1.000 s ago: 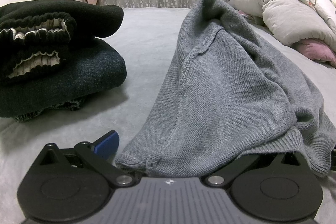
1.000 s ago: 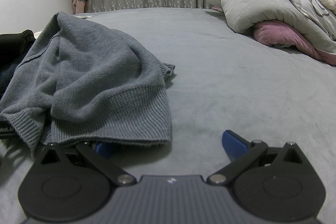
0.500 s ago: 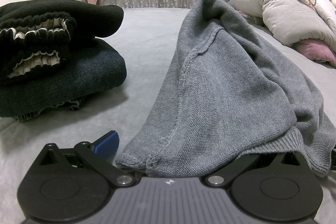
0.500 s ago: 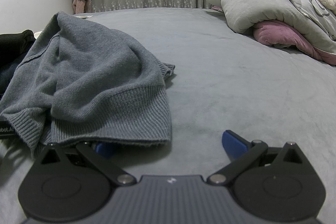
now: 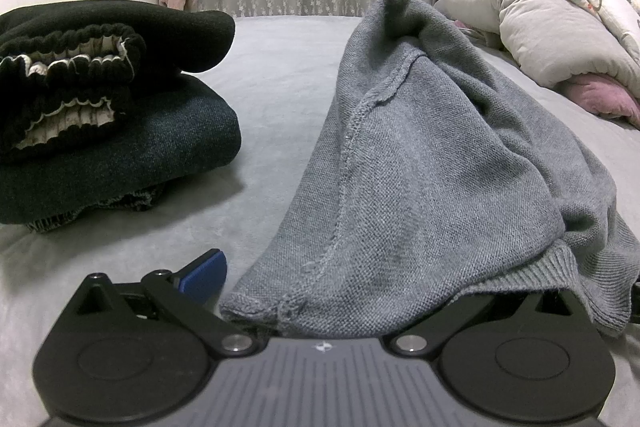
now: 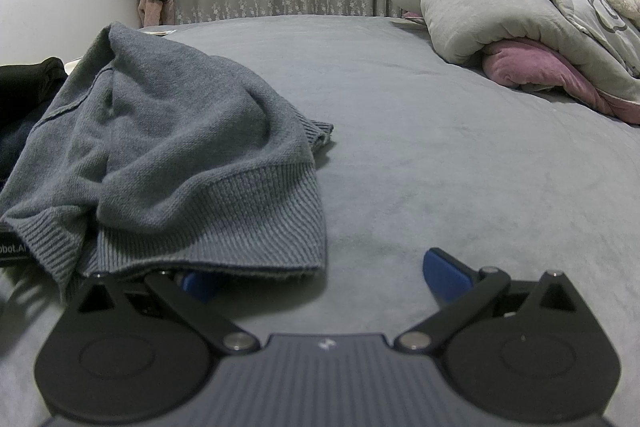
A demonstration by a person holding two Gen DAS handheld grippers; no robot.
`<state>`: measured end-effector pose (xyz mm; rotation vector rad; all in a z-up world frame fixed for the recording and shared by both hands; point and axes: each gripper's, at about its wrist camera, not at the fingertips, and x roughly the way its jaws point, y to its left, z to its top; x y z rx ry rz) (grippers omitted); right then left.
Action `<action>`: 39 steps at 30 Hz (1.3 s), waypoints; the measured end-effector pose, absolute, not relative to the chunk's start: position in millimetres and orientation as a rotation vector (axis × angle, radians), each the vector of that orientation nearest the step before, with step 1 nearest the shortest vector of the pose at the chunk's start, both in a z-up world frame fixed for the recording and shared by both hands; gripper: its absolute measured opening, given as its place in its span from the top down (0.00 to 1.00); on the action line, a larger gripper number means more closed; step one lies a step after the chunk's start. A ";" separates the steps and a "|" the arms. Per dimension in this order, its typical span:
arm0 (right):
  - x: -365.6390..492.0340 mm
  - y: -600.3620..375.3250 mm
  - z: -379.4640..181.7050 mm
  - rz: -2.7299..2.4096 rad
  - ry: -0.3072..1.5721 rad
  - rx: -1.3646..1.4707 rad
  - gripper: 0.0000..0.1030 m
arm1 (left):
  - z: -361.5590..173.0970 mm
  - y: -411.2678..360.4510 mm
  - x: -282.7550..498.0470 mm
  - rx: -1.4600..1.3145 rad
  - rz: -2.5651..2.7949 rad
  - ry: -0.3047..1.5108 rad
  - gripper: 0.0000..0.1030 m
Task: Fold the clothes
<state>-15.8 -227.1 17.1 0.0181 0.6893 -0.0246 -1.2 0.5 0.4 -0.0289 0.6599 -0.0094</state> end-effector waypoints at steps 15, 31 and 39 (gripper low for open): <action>-17.4 -224.6 19.6 -0.020 0.686 0.019 0.00 | -0.9 0.5 -0.1 -0.020 -0.003 0.650 0.00; -16.7 -210.1 15.5 -0.023 0.683 0.006 0.00 | -2.2 -2.8 1.5 0.010 0.011 0.640 0.00; -13.4 -204.2 14.2 -0.019 0.683 0.010 0.00 | -4.1 -0.6 9.3 0.010 0.014 0.638 0.00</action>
